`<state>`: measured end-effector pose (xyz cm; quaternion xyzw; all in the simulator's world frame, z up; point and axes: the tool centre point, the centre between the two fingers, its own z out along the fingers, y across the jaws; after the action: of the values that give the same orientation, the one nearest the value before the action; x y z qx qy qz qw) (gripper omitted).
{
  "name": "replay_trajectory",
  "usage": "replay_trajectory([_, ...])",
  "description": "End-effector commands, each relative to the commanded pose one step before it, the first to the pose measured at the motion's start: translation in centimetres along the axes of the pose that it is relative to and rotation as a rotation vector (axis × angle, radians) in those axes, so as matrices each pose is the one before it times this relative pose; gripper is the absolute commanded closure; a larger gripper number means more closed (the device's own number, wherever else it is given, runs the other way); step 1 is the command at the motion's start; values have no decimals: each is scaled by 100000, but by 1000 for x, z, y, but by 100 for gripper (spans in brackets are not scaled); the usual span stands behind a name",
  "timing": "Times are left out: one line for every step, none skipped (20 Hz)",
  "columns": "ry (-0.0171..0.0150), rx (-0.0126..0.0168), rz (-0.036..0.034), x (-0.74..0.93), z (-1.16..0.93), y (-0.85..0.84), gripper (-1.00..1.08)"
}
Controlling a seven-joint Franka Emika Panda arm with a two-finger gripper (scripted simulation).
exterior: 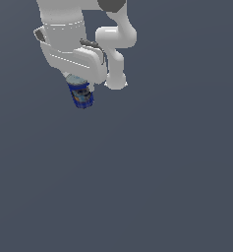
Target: Pick up the object and move it to a goal position.
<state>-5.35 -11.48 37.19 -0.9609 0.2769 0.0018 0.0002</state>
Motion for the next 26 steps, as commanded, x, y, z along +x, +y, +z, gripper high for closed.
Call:
replay_trajectory([329,84,-45,493,-2774,716,108])
replay_trajectory([0,0,0,205,-966,277,108])
replay_trajectory([0,0,0,200,-926,265,108])
replay_trajectory([0,0,0,195,-889,253,108])
replay_trajectory([6,-2,-48,179,-857,215,108])
replay_trajectory([0,0,0,187,-822,233,108])
replay_trajectory([0,0,0,183,-792,223,108])
replay_trajectory([0,0,0,180,-762,214,108])
replay_trajectory([0,0,0,174,-722,202,108])
replay_trajectory([13,-21,-64,146,-672,140,108])
replay_trajectory([0,0,0,153,-615,170,108])
replay_trajectory([0,0,0,143,-562,155,108])
replay_trajectory([0,0,0,132,-513,140,108])
replay_trajectory([0,0,0,123,-466,127,108])
replay_trajectory([0,0,0,113,-422,114,108])
replay_trajectory([0,0,0,104,-381,102,108])
replay_trajectory([12,-21,-65,79,-345,43,108])
replay_trajectory([0,0,0,87,-305,80,108])
replay_trajectory([0,0,0,78,-270,70,108])
replay_trajectory([0,0,0,70,-237,60,108])
replay_trajectory([0,0,0,62,-205,52,108])
replay_trajectory([0,0,0,53,-175,43,108])
replay_trajectory([0,0,0,45,-146,36,108])
replay_trajectory([0,0,0,37,-118,29,108])
replay_trajectory([0,0,0,29,-91,22,108])
replay_trajectory([0,0,0,21,-64,15,108])
